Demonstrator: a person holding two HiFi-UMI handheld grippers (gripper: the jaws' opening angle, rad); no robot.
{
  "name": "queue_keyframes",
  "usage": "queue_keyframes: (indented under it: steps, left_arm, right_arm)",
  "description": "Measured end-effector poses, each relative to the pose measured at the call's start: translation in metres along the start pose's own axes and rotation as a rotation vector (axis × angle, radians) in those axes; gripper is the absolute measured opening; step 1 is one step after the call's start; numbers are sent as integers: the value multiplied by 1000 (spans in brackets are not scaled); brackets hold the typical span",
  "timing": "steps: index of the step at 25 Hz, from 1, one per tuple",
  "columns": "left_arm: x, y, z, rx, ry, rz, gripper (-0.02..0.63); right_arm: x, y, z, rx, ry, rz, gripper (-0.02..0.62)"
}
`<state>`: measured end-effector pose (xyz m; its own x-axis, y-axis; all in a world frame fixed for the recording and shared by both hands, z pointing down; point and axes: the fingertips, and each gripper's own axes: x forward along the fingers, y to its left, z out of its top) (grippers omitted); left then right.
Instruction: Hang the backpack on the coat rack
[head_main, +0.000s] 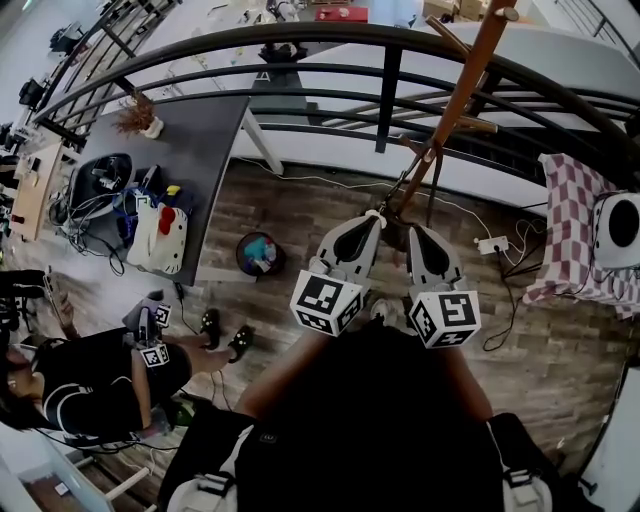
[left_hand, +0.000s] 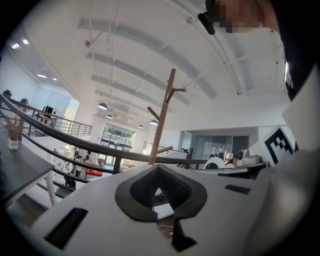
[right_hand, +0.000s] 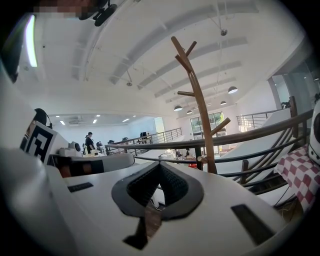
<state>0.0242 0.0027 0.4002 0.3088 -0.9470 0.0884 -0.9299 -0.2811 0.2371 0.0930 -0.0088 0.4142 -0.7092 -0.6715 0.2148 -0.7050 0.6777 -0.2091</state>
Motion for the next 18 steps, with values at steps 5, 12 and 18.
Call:
queue_keyframes:
  steps: [5, 12, 18]
  left_arm:
    - [-2, -2, 1, -1, -4, -3, 8]
    - [-4, -5, 0, -6, -1, -7, 8]
    - [-4, -5, -2, -8, 1, -9, 8]
  right_arm:
    - [-3, 2, -2, -8, 8, -1, 14]
    - [-6, 5, -2, -7, 4, 5, 14]
    - [-6, 8, -3, -10, 3, 12, 14]
